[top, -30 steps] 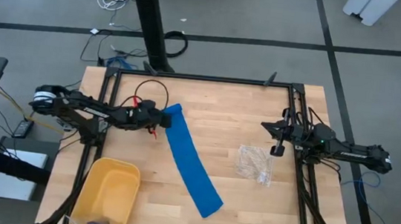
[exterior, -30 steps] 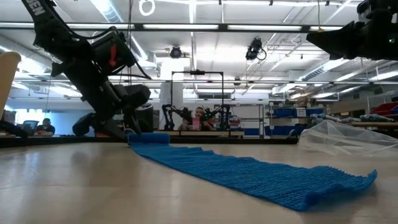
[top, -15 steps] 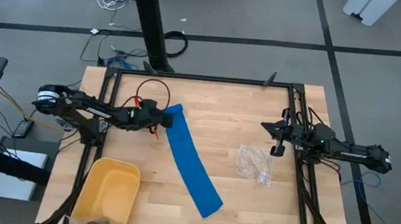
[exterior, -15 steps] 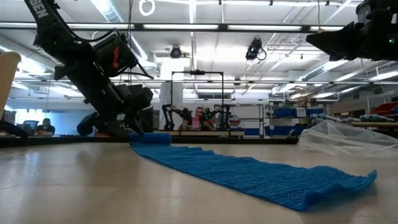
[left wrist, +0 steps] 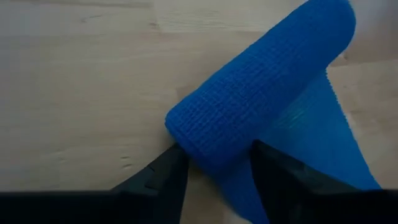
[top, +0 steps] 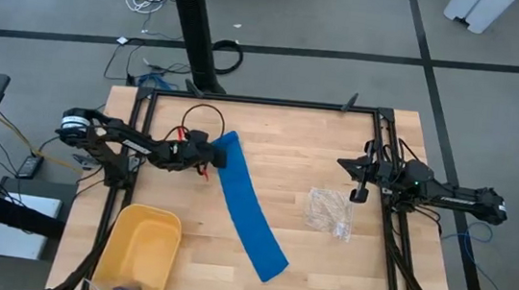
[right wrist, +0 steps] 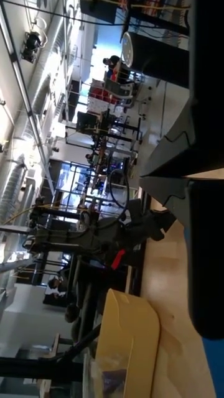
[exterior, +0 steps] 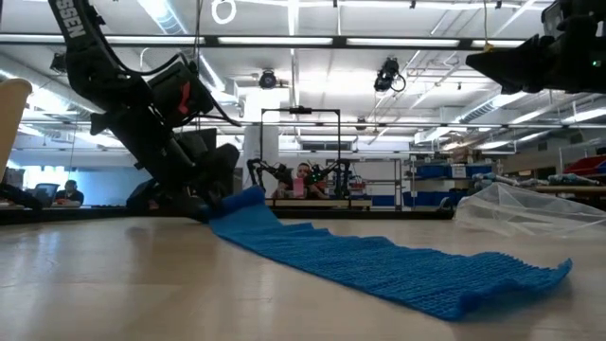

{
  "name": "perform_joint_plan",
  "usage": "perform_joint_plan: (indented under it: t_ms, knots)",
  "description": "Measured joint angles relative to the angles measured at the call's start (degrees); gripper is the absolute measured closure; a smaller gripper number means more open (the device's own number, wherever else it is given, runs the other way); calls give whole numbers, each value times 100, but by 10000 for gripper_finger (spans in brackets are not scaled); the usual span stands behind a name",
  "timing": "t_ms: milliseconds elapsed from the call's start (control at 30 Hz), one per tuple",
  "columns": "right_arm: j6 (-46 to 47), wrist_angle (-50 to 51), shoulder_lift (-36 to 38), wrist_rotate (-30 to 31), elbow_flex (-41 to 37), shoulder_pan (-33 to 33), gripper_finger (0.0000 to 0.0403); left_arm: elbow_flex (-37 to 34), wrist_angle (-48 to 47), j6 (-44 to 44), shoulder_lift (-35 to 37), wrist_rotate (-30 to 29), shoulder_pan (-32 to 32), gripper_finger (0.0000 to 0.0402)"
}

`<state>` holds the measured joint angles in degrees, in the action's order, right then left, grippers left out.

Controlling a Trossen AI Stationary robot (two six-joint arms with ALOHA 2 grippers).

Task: Roll bandage
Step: Roll the blue bandage

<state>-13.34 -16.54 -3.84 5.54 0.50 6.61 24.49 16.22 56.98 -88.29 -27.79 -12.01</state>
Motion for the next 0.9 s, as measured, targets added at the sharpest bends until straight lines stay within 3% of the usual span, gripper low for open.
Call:
perform_joint_plan:
  t_ms: [467, 900]
  knots:
    - [0, 36, -2, -1, 1, -2, 395, -2, 120, -627, -4, 175, 11, 346]
    - [9, 36, -2, -2, -1, -2, 396, -4, 593, -1540, -4, 124, 393, 380]
